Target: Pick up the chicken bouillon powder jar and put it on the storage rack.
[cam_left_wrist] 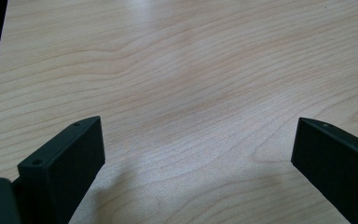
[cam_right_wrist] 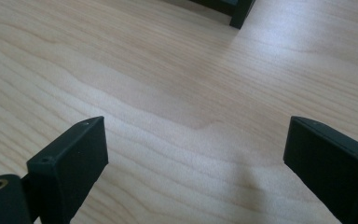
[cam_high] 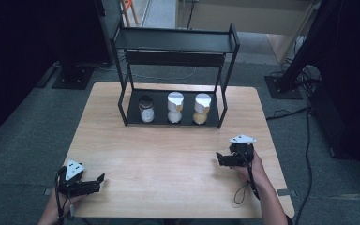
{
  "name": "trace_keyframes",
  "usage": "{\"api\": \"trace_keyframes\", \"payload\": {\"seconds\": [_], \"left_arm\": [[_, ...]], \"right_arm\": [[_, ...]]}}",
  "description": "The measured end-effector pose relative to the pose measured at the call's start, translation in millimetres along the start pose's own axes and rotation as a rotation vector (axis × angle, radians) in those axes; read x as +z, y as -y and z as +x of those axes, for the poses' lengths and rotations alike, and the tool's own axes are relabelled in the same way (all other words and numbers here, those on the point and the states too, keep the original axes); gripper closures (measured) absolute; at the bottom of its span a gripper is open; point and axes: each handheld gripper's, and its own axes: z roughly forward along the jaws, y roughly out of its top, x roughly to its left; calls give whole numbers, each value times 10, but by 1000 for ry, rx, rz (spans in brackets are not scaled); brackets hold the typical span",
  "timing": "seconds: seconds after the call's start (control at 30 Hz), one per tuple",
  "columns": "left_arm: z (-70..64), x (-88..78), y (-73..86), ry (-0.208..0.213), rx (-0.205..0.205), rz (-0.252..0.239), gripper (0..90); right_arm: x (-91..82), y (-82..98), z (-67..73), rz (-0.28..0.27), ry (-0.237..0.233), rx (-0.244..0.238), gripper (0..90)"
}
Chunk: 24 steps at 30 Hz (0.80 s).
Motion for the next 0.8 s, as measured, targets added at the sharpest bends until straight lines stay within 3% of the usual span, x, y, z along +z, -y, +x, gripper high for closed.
{"api": "trace_keyframes", "payload": {"seconds": [0.47,0.8], "left_arm": [[-1,0,0,-3,0,1,29],[-1,2,1,-7,-3,1,29]], "right_arm": [[-111,329,-97,7,7,37,13],[-244,528,-142,-3,15,25,13]]}}
